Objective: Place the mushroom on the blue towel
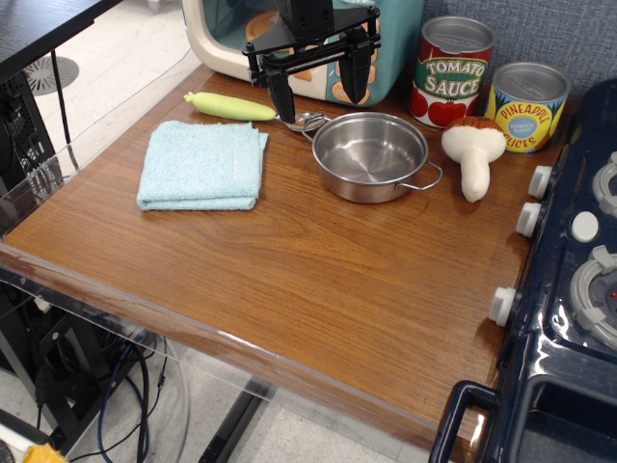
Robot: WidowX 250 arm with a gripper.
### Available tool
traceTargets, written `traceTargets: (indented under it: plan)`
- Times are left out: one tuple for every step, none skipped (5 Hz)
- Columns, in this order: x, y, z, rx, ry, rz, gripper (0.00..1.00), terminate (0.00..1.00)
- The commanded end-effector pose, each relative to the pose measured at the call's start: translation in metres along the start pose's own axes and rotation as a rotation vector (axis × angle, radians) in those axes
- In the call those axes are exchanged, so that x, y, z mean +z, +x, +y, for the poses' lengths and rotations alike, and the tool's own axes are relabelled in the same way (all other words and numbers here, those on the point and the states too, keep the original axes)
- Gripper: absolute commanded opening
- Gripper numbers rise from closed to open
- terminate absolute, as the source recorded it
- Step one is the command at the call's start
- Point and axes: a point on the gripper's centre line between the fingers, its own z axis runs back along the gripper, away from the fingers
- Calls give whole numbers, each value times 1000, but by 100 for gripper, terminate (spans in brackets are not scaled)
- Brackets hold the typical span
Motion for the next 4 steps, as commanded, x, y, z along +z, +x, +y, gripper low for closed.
traceTargets:
  plan:
    - [0, 0, 0, 0, 0, 0, 100, 0]
    - [3, -10, -27, -137, -32, 4, 100, 0]
    - [5, -23, -52, -247, -52, 11, 100, 0]
    - [11, -44, -80, -369, -113, 9, 100, 0]
